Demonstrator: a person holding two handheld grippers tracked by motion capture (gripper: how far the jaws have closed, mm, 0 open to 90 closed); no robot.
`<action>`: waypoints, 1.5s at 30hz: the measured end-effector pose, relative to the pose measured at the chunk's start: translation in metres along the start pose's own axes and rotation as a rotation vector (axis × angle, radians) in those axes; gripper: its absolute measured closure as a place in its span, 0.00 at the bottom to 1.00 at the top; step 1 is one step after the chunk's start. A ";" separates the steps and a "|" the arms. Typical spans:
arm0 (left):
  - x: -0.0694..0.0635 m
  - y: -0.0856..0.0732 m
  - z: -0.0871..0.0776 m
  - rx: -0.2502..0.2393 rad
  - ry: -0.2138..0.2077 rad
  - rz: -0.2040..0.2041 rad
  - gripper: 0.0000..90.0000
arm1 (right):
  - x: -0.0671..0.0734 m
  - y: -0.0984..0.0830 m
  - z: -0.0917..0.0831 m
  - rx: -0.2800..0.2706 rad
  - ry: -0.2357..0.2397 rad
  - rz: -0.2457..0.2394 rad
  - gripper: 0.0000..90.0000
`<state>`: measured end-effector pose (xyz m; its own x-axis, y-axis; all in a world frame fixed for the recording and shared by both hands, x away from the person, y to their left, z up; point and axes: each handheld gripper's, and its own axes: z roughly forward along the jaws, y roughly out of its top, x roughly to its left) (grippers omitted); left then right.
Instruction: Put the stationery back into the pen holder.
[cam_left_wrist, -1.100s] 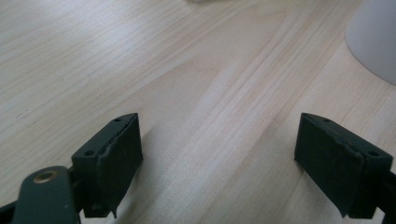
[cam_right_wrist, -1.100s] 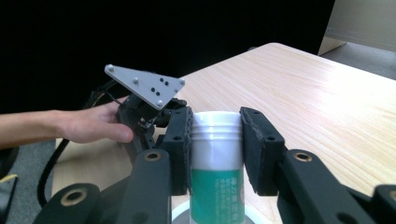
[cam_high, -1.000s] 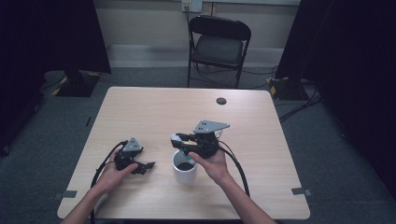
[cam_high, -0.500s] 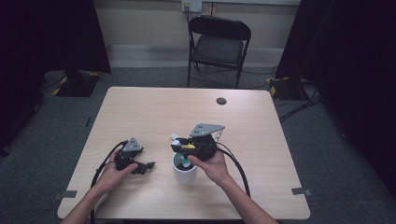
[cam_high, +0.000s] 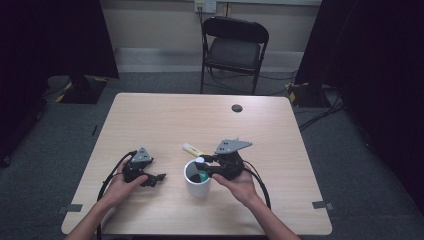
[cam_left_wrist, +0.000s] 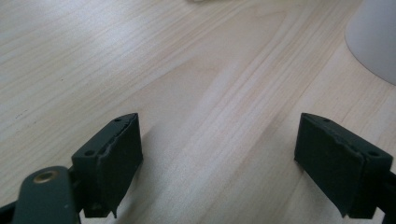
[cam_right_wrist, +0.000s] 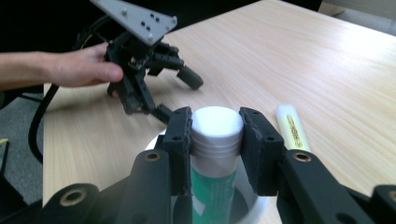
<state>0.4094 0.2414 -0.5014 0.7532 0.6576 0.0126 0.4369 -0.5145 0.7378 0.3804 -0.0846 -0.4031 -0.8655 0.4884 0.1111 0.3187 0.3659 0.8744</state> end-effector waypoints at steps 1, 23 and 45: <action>0.000 0.000 0.000 0.000 0.000 -0.001 0.16 | 0.001 -0.004 -0.003 0.002 0.006 0.002 0.73; 0.000 0.000 0.000 0.000 0.000 0.001 0.16 | 0.007 -0.022 -0.006 0.047 0.001 -0.004 0.72; 0.000 0.000 0.000 -0.001 -0.002 -0.006 0.16 | -0.005 -0.013 -0.020 -0.030 -0.006 0.031 0.72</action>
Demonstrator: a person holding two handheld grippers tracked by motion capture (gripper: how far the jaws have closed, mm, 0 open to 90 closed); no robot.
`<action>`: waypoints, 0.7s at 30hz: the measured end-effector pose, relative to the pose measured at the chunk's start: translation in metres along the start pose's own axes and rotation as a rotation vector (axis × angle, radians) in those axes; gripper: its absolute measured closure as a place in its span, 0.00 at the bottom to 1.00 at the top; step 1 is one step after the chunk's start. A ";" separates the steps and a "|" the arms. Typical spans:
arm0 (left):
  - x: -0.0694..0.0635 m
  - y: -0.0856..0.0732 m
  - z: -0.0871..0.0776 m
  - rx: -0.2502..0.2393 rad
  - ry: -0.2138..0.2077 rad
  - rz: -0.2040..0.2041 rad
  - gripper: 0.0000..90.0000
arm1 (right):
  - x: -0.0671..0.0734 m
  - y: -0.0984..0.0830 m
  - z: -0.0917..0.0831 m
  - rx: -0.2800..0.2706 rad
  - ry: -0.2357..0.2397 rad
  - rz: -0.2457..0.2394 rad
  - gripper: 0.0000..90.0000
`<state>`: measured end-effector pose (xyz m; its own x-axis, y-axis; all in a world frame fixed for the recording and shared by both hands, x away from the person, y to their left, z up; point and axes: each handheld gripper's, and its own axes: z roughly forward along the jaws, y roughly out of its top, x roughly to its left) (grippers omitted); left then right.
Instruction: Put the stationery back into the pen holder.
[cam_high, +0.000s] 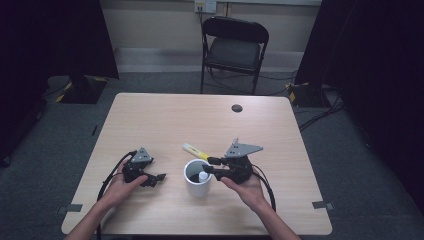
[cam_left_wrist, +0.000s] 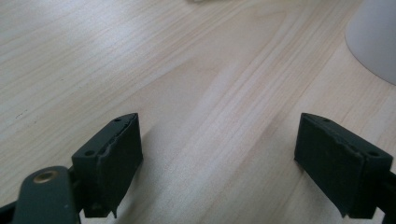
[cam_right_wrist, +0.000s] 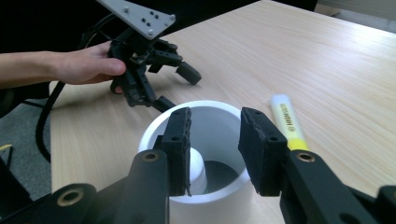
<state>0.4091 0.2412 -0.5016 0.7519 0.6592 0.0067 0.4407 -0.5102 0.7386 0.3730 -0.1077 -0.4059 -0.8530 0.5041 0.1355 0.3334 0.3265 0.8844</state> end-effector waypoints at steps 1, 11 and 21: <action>0.000 0.000 0.000 -0.001 -0.002 -0.005 0.16 | -0.002 0.000 -0.001 -0.005 -0.005 0.001 0.72; 0.000 0.000 0.000 0.000 0.001 0.001 0.16 | -0.028 -0.002 -0.004 -0.010 -0.056 0.050 0.74; 0.001 0.000 0.000 0.007 0.001 0.013 0.16 | -0.062 -0.008 0.027 0.082 -0.104 0.053 0.74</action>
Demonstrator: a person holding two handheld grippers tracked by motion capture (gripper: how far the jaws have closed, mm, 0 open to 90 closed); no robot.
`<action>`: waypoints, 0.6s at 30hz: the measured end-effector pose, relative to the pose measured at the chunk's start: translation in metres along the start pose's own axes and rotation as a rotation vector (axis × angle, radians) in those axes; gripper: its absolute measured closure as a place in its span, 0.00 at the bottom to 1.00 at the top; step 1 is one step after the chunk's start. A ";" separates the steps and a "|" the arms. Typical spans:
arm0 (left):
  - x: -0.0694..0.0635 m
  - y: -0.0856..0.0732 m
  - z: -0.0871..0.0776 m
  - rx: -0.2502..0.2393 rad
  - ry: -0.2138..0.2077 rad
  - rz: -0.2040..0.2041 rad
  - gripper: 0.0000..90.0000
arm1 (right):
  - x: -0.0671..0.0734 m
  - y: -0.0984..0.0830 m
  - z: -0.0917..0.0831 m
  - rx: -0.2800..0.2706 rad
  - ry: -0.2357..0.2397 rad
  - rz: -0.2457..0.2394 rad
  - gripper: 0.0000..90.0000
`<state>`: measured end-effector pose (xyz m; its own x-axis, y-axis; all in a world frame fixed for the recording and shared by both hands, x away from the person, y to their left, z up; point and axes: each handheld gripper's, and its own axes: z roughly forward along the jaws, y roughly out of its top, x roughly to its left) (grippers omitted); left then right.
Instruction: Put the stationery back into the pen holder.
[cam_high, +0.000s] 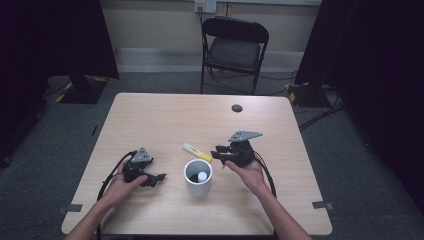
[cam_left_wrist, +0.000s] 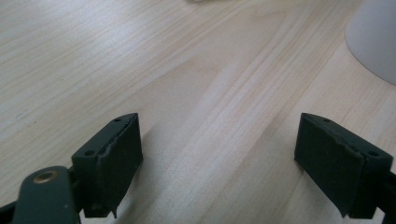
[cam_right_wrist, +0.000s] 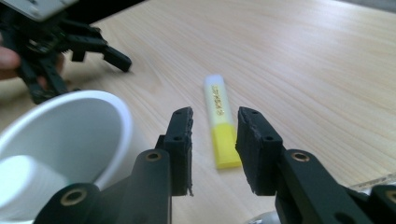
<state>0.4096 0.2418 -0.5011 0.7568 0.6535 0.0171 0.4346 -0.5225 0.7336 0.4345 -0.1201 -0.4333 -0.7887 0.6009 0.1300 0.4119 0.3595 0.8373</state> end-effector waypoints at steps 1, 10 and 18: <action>0.000 0.000 0.000 0.000 0.000 0.001 0.16 | -0.002 0.000 0.005 0.013 0.009 -0.003 0.73; 0.000 0.000 0.000 0.000 0.000 0.002 0.16 | -0.019 -0.005 0.046 0.067 0.023 0.018 0.72; 0.000 0.000 0.000 -0.001 -0.008 -0.002 0.16 | -0.022 -0.008 0.067 0.110 0.040 0.003 0.70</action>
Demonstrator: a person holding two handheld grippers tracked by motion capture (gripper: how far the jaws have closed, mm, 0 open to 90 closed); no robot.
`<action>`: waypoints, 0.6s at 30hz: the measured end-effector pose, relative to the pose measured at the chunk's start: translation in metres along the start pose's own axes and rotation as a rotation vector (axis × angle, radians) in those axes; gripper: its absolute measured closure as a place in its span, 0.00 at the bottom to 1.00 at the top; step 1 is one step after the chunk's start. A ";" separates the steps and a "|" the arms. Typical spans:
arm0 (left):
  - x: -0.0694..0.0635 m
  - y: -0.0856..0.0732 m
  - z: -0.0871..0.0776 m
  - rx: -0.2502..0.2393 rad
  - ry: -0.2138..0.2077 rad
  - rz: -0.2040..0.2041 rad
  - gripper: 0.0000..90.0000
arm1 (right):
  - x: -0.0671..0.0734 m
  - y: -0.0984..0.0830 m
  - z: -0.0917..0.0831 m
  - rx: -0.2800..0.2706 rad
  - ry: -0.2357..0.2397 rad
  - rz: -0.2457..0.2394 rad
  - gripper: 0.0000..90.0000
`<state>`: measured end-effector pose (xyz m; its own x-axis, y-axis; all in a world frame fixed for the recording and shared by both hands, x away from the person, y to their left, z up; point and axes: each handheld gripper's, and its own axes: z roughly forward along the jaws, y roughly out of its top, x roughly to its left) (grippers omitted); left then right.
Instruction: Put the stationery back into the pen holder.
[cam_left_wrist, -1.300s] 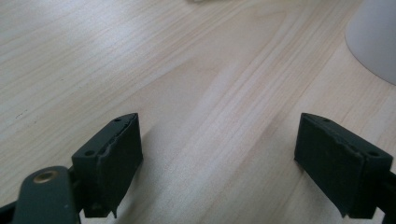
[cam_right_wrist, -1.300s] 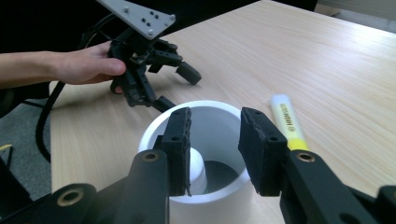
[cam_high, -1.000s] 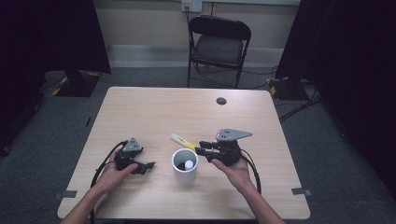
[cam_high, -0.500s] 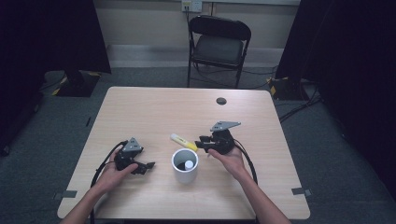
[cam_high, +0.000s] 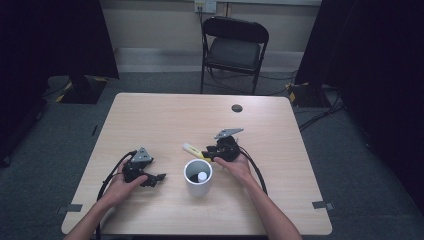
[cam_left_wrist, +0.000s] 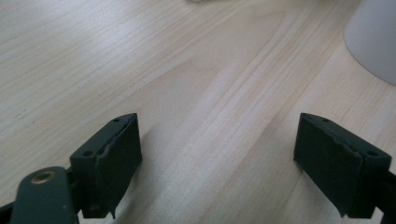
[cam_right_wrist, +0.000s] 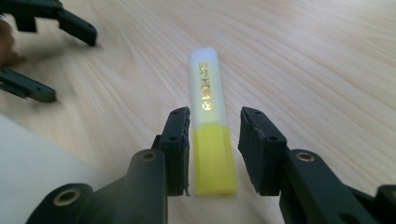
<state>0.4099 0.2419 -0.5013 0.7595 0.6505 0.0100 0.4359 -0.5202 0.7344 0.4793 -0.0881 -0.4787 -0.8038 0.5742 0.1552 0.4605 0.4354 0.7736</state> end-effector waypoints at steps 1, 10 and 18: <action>0.000 0.000 0.000 0.000 0.000 -0.001 0.16 | 0.000 0.001 0.003 0.005 -0.006 -0.002 0.70; 0.000 0.000 0.000 0.002 0.008 0.004 0.16 | -0.001 0.002 0.018 0.029 -0.008 -0.002 0.69; 0.000 0.000 0.000 0.001 0.007 0.001 0.16 | 0.001 0.000 0.026 0.062 -0.022 -0.024 0.68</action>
<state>0.4095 0.2417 -0.5012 0.7566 0.6537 0.0160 0.4352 -0.5217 0.7338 0.4883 -0.0694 -0.4946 -0.8066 0.5782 0.1230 0.4641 0.4906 0.7375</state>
